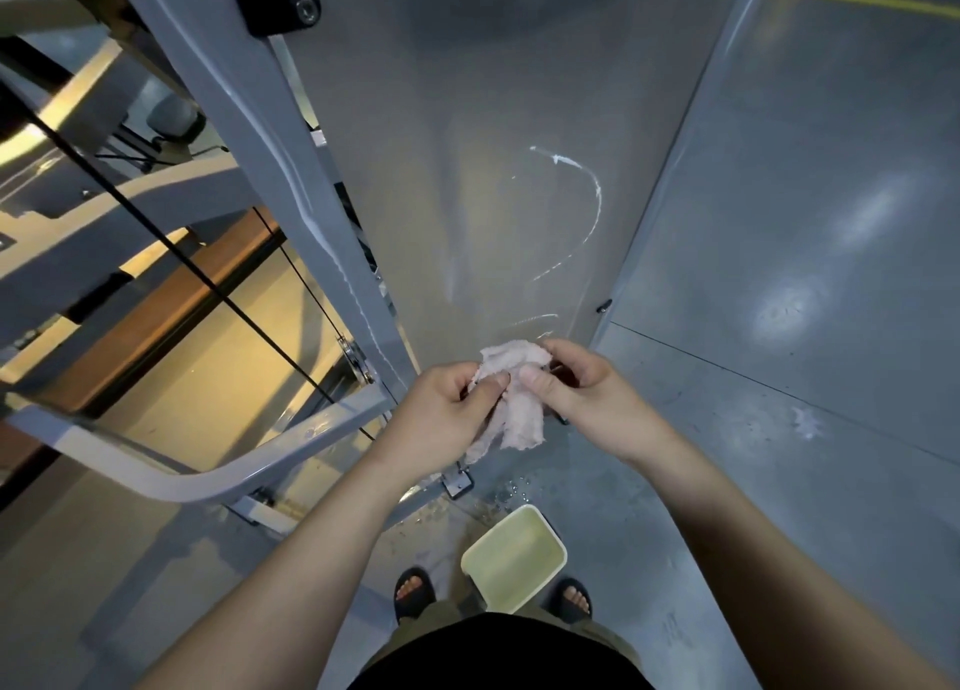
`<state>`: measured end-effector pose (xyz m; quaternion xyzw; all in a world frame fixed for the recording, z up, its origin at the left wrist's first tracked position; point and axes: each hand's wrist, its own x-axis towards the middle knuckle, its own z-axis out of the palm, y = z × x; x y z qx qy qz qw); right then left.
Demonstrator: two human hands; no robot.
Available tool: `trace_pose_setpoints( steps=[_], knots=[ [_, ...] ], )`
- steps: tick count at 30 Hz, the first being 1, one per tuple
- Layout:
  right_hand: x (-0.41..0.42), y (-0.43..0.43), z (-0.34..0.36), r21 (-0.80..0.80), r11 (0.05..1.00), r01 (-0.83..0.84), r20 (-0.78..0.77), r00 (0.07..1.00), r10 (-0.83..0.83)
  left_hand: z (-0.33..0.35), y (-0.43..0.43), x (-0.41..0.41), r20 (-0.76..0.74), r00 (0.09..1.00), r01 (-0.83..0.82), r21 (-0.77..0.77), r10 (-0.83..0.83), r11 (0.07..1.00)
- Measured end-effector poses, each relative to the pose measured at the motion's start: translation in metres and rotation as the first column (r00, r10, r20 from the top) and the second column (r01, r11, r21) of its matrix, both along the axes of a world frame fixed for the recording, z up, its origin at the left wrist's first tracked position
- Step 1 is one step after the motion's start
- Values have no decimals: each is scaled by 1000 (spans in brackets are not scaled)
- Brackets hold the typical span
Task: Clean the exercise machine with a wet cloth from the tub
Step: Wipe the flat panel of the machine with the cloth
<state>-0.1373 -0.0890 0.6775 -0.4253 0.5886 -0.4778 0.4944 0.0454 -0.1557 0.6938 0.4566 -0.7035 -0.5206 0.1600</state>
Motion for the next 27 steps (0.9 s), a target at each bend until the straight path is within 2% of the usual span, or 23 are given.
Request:
trace_pose_setpoints(
  steps=[2,4,6,8,11,13,17,19,21,23,25,27],
  knots=[
    [0,0,-2,14,999,-31,-43,999,31,-1,-2,3,-41,997,-65,58,67,996],
    [-2,-2,-4,29,999,33,-14,999,-33,-1,-4,6,-140,977,-140,146,161,979],
    [-8,-3,-6,60,995,81,127,988,-88,1,-7,9,-212,935,-233,236,284,943],
    [-10,-2,-4,96,991,88,309,944,-114,3,-9,11,-214,907,-305,263,364,915],
    [-7,-3,-3,228,955,188,402,875,-269,-1,-13,14,-150,912,-344,232,382,910],
    [-7,-4,-3,257,940,224,385,868,-312,-5,-15,13,-81,925,-352,193,372,916],
    [-3,-5,3,183,975,129,294,939,-179,-7,-11,10,41,929,-369,76,367,926],
    [-2,-5,3,159,984,74,318,940,-122,-9,-9,8,-22,958,-279,136,285,951],
    [0,-4,3,122,992,-20,359,933,-25,-9,-7,6,-64,989,-118,194,133,974],
    [2,-4,3,111,994,-26,239,971,-1,-8,-3,2,-68,998,-5,129,14,992],
    [5,-7,2,105,990,100,34,994,-104,-6,-1,-1,-81,997,1,44,3,999],
    [6,-10,-2,91,975,205,-39,979,-202,-4,0,-1,-84,996,-8,-1,8,1000]
  ],
)
